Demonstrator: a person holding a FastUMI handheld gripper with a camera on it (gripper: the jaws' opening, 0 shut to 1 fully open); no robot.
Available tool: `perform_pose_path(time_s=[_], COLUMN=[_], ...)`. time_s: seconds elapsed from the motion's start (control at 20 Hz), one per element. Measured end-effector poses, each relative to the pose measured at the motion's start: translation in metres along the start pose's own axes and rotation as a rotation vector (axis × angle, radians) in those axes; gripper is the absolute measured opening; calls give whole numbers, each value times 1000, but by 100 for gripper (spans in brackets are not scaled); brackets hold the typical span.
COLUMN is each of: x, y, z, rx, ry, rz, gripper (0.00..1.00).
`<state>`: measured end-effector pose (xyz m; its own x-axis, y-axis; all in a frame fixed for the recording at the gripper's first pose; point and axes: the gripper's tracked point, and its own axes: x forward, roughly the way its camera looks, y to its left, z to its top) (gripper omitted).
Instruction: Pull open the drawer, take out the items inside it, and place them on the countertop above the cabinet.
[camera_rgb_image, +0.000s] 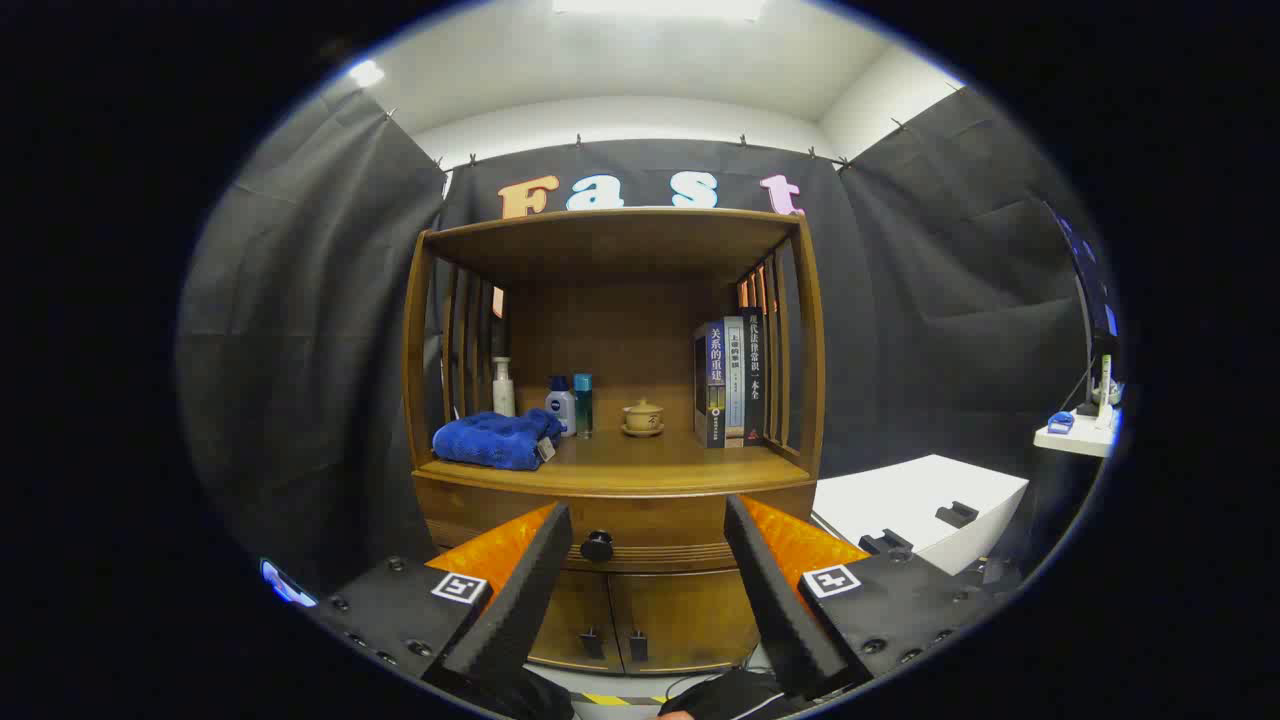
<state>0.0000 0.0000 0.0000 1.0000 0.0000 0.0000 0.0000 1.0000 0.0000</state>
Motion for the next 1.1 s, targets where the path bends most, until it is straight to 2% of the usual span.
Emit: perform_pose_path(time_s=[1.1], x=[-2], y=[16], z=[10], rx=[5], ry=[-1], rz=[-6], gripper=[99])
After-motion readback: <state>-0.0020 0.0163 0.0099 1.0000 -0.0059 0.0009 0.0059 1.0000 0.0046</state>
